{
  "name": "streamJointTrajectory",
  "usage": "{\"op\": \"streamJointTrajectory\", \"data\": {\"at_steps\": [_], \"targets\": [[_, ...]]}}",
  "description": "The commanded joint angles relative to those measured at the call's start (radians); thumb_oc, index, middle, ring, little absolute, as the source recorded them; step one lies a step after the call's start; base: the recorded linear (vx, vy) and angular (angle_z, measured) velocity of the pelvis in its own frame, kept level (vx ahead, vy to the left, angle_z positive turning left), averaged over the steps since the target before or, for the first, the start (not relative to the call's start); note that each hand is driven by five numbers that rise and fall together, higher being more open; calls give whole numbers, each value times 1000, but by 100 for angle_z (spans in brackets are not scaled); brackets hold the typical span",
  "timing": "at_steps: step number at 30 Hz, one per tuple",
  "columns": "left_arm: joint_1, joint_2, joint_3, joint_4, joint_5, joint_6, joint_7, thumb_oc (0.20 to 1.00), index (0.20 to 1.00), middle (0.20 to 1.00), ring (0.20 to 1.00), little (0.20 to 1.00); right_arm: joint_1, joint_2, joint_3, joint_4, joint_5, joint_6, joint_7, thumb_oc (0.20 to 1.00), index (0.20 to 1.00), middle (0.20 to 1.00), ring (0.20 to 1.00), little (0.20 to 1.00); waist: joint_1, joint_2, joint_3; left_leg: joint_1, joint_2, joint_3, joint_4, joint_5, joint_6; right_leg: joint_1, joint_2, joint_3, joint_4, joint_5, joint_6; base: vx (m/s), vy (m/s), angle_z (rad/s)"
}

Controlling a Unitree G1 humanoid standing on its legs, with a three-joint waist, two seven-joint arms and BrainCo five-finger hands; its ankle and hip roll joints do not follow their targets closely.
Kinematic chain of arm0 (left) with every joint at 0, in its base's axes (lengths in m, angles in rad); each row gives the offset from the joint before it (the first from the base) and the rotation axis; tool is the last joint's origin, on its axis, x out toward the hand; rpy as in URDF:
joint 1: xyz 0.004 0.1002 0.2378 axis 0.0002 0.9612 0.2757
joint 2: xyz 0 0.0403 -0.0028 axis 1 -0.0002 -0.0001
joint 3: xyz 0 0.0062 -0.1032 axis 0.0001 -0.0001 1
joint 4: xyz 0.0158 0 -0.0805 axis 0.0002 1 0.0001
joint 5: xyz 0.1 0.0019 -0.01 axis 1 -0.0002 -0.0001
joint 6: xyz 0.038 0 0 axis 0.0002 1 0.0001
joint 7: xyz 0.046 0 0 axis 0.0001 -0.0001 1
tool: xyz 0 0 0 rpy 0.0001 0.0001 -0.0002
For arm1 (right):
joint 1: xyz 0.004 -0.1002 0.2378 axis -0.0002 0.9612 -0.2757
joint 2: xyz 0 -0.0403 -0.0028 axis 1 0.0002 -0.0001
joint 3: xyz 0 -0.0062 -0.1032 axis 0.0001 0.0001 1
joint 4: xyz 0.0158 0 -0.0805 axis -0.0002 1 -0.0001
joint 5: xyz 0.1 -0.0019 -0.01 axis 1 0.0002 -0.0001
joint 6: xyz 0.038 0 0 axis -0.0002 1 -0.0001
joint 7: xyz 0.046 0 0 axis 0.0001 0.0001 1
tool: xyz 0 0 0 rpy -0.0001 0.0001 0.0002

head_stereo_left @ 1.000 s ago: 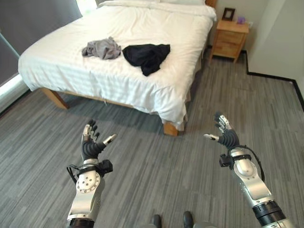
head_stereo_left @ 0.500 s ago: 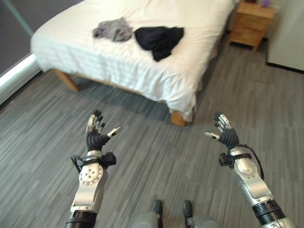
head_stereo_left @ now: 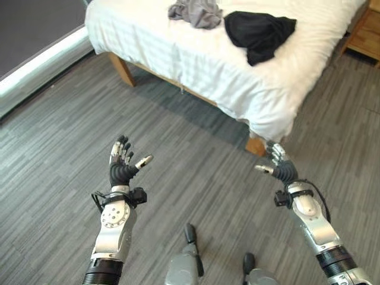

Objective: Pick up bed clothes into laundry basket.

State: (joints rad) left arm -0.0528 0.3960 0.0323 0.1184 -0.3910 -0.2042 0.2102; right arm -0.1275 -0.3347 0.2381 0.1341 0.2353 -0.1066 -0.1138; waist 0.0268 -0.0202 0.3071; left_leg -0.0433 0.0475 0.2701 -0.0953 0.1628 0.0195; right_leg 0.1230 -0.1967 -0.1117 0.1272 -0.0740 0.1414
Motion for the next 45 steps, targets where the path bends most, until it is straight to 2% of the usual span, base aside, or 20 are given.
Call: {"op": "streamJointTrajectory", "data": {"at_steps": [1,4,8,11,13,14,15,17,19,21,22,23,24,27,30,31,32,33,40,45], "targets": [[-39,97,3,-55,-18,-20,-11,1000,1000,1000,1000,1000,-85,40,6,-14,-21,-37,10,1000,1000,1000,1000,1000,-6,-40,-5,32,62,-15,9,-84,-60,-109,35,45,293,124,38,168,154,40],[-58,113,-6,-55,-11,-18,-17,1000,1000,1000,1000,1000,-77,66,2,-8,-12,-43,1,1000,1000,1000,1000,1000,-24,-26,8,70,94,-6,8,-113,-65,-220,15,-5,368,122,32,234,74,55],[-63,113,-17,-64,-41,-16,-34,1000,1000,1000,1000,1000,-61,68,-5,-17,17,-39,11,1000,1000,1000,1000,1000,-65,-50,0,121,81,-23,8,-165,-90,-242,20,-75,95,88,5,347,-39,26],[-71,108,-14,-50,-46,-9,-41,1000,1000,1000,1000,1000,-77,67,-10,1,36,-41,10,1000,1000,1000,1000,1000,-93,-69,-10,178,78,-15,8,-213,-113,-279,21,-124,-113,157,16,391,-71,7],[-64,98,-30,-55,3,-1,-45,1000,1000,1000,1000,1000,-84,77,3,1,32,-39,16,1000,1000,1000,1000,1000,-101,-79,-16,234,79,14,8,-254,-132,-310,9,-229,-191,207,32,357,-68,-5],[-61,96,-31,-58,7,1,-42,1000,1000,1000,1000,1000,-81,77,4,0,32,-38,15,1000,1000,1000,1000,1000,-102,-76,-17,236,82,14,8,-256,-133,-307,12,-231,-192,207,33,398,-55,-30],[-53,80,1,-29,-4,-8,-54,1000,1000,1000,1000,1000,-75,70,15,6,3,-47,20,1000,1000,1000,1000,1000,-108,-79,-28,296,78,44,8,-287,-143,-311,1,-317,-189,217,29,409,-74,-38],[-37,68,19,-27,-46,-31,-56,1000,1000,1000,1000,1000,-51,61,10,14,2,-57,20,1000,1000,1000,1000,1000,-129,-75,-59,353,67,44,8,-324,-150,-284,13,-301,-189,212,5,527,-57,-34],[-29,52,6,-17,-40,-25,-56,1000,1000,1000,1000,1000,-37,63,18,25,1,-50,28,1000,1000,1000,1000,1000,-144,-59,-71,373,73,34,17,-297,-163,-269,24,-290,-187,214,-9,356,-47,-15],[-31,36,-4,1,-47,-35,-54,1000,1000,1000,1000,1000,-33,38,40,41,-15,-57,33,1000,1000,1000,1000,1000,-154,-24,-80,332,133,27,251,-208,-206,-194,74,-293,-198,178,-58,342,-157,-15],[-31,36,-3,1,-47,-35,-54,1000,1000,1000,1000,1000,-33,38,40,41,-15,-57,33,1000,1000,1000,1000,1000,-157,-26,-81,326,132,24,253,-205,-206,-197,71,-295,-199,181,-60,341,-191,-24],[-32,41,1,-10,-63,-45,-48,1000,1000,1000,1000,1000,-40,15,37,34,-18,-56,24,1000,1000,1000,1000,1000,-143,-39,-66,228,162,-16,498,-119,-222,-139,101,-261,-209,153,-102,351,-173,-48],[-38,44,4,-17,-65,-50,-39,1000,1000,1000,1000,1000,-39,3,28,25,-25,-56,22,1000,1000,1000,1000,1000,-134,-51,-56,188,163,-44,595,-77,-230,-112,109,-248,-214,136,-121,447,-178,-104],[-50,34,-9,-21,-44,-45,-11,1000,1000,1000,1000,1000,-29,-20,15,12,-56,-50,5,1000,1000,1000,1000,1000,-106,-100,-24,54,133,-84,709,-150,-188,-52,101,-169,-214,103,-126,304,14,-134],[-44,40,15,-32,-56,-54,-7,1000,1000,1000,1000,1000,-21,-38,4,2,-73,-48,8,1000,1000,1000,1000,1000,-93,-111,-17,7,144,-78,608,-161,-171,-37,92,-122,-214,97,-104,186,151,-107],[-20,32,29,-38,-54,-55,2,1000,1000,1000,1000,1000,-21,-45,10,-9,-92,-43,10,1000,1000,1000,1000,1000,-74,-100,-15,28,147,-67,475,-185,-160,-19,92,-70,-214,85,-83,234,233,-160],[-20,32,29,-38,-54,-55,2,1000,1000,1000,1000,1000,-21,-45,10,-10,-92,-43,10,1000,1000,1000,1000,1000,-73,-101,-16,30,145,-65,472,-183,-160,-20,91,-68,-214,86,-83,285,332,-134],[-8,22,34,-34,-52,-56,14,1000,1000,1000,1000,1000,-24,-52,18,-12,-113,-39,15,1000,1000,1000,1000,1000,-66,-89,-19,28,144,-97,344,-186,-166,-8,93,-35,-214,79,-70,142,165,-109],[22,-5,11,-50,-44,-54,-4,1000,1000,1000,1000,1000,9,-65,7,-27,-170,-39,26,1000,1000,1000,1000,1000,-78,-47,-63,160,142,-74,46,-129,-168,31,89,-24,-214,69,-47,176,217,-71],[39,4,-18,-65,-30,-43,-28,1000,1000,1000,1000,1000,23,-45,9,-6,-186,-30,24,1000,1000,1000,1000,1000,-79,-51,-85,181,123,-56,8,-137,-152,20,64,-16,-214,85,-25,70,134,51]]}}
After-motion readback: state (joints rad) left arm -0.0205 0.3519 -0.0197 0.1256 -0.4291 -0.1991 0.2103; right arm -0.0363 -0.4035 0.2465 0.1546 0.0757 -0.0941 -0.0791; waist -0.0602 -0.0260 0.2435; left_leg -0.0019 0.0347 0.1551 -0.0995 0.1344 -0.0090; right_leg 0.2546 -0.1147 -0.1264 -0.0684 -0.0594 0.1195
